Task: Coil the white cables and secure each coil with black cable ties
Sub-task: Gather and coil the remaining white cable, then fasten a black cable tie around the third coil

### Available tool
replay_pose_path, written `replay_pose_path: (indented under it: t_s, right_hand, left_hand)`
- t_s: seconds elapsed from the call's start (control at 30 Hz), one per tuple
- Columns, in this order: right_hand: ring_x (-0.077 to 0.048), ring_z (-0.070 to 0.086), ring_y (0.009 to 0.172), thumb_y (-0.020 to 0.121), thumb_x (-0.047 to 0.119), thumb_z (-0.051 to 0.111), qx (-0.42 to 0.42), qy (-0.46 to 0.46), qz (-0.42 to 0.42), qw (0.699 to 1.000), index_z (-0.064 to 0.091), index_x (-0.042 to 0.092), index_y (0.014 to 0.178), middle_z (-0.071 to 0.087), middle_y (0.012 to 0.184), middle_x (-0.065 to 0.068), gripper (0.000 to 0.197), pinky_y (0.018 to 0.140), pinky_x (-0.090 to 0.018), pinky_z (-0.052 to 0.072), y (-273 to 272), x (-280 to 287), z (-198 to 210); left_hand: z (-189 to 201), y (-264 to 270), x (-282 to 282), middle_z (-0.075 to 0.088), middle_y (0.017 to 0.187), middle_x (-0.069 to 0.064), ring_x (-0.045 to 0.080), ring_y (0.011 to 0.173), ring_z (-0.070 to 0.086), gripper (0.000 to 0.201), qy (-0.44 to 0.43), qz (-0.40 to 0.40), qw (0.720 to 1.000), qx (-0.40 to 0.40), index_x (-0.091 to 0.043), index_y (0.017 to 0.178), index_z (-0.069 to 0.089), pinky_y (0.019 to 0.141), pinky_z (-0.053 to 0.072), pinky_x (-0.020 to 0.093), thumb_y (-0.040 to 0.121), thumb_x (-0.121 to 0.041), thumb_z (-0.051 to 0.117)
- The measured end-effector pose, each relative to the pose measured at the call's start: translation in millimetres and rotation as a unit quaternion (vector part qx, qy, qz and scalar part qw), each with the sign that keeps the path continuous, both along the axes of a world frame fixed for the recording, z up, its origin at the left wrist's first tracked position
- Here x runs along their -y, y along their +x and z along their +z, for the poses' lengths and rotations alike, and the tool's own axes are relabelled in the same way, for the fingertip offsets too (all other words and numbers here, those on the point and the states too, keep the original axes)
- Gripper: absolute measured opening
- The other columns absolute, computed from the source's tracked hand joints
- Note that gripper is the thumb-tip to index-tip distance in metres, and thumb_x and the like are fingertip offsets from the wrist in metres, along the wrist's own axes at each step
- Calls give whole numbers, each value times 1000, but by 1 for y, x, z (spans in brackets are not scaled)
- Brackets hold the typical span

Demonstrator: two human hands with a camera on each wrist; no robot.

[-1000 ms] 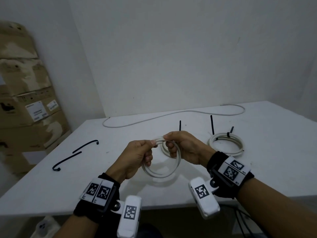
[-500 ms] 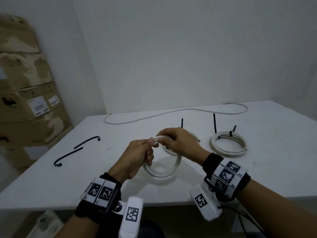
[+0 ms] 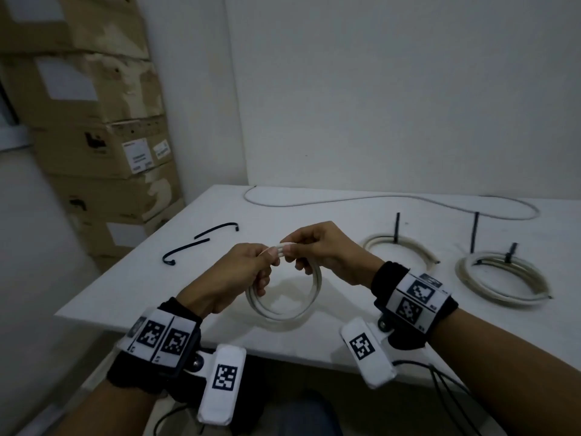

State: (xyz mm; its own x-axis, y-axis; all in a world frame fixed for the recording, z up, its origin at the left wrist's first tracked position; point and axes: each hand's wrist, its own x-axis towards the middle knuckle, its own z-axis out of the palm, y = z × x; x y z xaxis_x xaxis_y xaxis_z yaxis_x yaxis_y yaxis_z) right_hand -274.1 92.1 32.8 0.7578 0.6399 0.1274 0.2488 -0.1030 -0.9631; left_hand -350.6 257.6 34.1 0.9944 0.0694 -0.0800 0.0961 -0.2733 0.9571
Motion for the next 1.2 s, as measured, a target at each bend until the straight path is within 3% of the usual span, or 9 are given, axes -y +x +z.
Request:
replay_pose_path:
  t_s: [0.23, 0.5, 0.57, 0.67, 0.73, 0.77, 0.9, 1.03, 1.2]
  right_hand:
    - [-22, 63, 81, 96, 30, 52, -87, -45, 104, 990, 57, 6, 116, 64, 92, -11, 31, 67, -27, 54, 40, -95, 10]
    - [-23, 62, 73, 94, 10, 52, 70, -295, 195, 933, 54, 11, 126, 61, 83, -8, 32, 60, -28, 53, 69, -225, 13]
    - [-22, 57, 80, 92, 10, 53, 127, -355, 233, 896, 49, 16, 135, 59, 87, -4, 44, 65, -30, 51, 66, -248, 9]
    - [-27, 55, 109, 93, 19, 54, 293, -481, 272, 780, 50, 14, 135, 58, 122, -8, 43, 87, -34, 49, 52, -270, -1]
    - [-26, 54, 103, 96, 26, 51, 387, -517, 262, 717, 58, 5, 119, 58, 123, -10, 32, 73, -26, 42, 44, -271, -9]
    - [-24, 52, 94, 96, 28, 51, 416, -510, 248, 711, 60, 5, 110, 60, 120, -11, 28, 66, -25, 38, 42, -269, -13]
    - [-29, 57, 97, 92, 26, 56, 460, -483, 201, 717, 63, -1, 106, 64, 112, -15, 32, 70, -27, 36, 39, -245, -19]
    - [-30, 59, 96, 87, 8, 54, 445, -463, 163, 749, 58, 9, 86, 65, 104, -16, 4, 71, -30, 41, 39, -195, -21]
    - [-23, 59, 99, 89, 11, 53, 404, -389, 24, 828, 59, 18, 121, 69, 104, -4, 33, 74, -26, 40, 34, -99, -7]
  left_hand:
    - [16, -13, -89, 39, 48, -2, 15, 47, 40, 32, 2, 105, 994, 13, -4, 76, 54, 48, 39, 27, 101, -21, 43]
    - [25, -42, -178, 34, 52, 0, 15, 47, 37, 31, 7, 182, 983, 2, -2, 79, 53, 50, 36, 30, 100, -22, 41]
    - [23, -46, -191, 34, 53, 1, 15, 48, 37, 32, 13, 192, 981, -1, -1, 79, 53, 52, 36, 32, 100, -22, 42]
    - [19, -51, -203, 34, 53, 1, 15, 47, 38, 33, 18, 210, 978, -8, -1, 79, 54, 51, 36, 32, 101, -23, 41]
    - [17, -52, -205, 34, 53, 1, 15, 47, 37, 33, 14, 213, 977, -8, 0, 79, 54, 51, 36, 31, 100, -23, 42]
    - [16, -52, -205, 33, 53, 1, 15, 47, 37, 33, 8, 212, 977, -9, -1, 79, 54, 50, 36, 31, 100, -22, 42]
    - [15, -47, -191, 33, 51, 0, 14, 45, 37, 31, -16, 201, 979, -8, -2, 79, 53, 47, 38, 28, 101, -21, 40]
    - [17, -35, -164, 33, 48, -1, 13, 43, 37, 31, -47, 177, 983, -2, -4, 78, 51, 42, 38, 23, 102, -21, 40]
    - [15, -10, -110, 35, 47, -2, 13, 42, 38, 32, -63, 124, 990, -1, -5, 78, 51, 43, 38, 24, 102, -22, 40]
